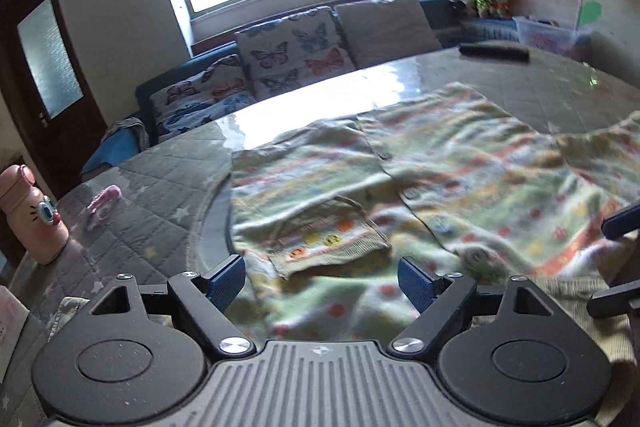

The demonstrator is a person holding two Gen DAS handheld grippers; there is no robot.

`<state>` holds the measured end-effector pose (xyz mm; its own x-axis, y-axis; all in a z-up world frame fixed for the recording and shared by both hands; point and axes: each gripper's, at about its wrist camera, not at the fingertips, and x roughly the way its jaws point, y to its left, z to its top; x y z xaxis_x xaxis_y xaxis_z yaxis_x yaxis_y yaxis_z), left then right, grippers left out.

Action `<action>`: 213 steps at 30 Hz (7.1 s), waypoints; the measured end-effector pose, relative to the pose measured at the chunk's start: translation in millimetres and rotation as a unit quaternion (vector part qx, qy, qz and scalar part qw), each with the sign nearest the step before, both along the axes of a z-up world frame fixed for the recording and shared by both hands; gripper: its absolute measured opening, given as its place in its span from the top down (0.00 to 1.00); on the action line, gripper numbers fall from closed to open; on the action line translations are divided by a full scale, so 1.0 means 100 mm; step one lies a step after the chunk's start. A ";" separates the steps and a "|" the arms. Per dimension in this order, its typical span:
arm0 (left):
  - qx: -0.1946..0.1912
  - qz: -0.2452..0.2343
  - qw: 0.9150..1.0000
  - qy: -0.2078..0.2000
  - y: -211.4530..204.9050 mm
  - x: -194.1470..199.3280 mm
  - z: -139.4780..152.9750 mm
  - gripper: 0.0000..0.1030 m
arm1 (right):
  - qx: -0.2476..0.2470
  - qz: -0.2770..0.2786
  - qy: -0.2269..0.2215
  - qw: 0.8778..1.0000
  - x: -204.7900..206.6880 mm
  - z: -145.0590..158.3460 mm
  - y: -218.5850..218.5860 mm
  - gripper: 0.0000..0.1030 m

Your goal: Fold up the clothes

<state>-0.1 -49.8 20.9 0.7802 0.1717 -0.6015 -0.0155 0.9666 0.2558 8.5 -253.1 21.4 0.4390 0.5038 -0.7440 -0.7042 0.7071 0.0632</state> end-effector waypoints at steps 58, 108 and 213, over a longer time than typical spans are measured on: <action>0.000 -0.188 0.982 0.026 -1.34 0.28 -0.12 0.17 | 0.015 -0.427 -0.055 0.903 0.59 -0.22 -2.29 0.65; -0.072 0.058 0.994 -0.056 0.68 -0.55 0.22 0.14 | 0.097 -0.028 -0.143 0.985 0.46 1.09 0.92 0.94; -0.076 0.139 0.987 -0.002 0.99 -0.16 -0.02 0.13 | 0.016 -0.060 -0.077 0.995 0.72 0.07 0.20 0.64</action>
<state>-16.5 49.3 18.8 0.7174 0.2882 -0.6343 -0.2866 0.9519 0.1083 80.1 -233.1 28.2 0.6047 0.4629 -0.6481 -0.6173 0.7866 -0.0142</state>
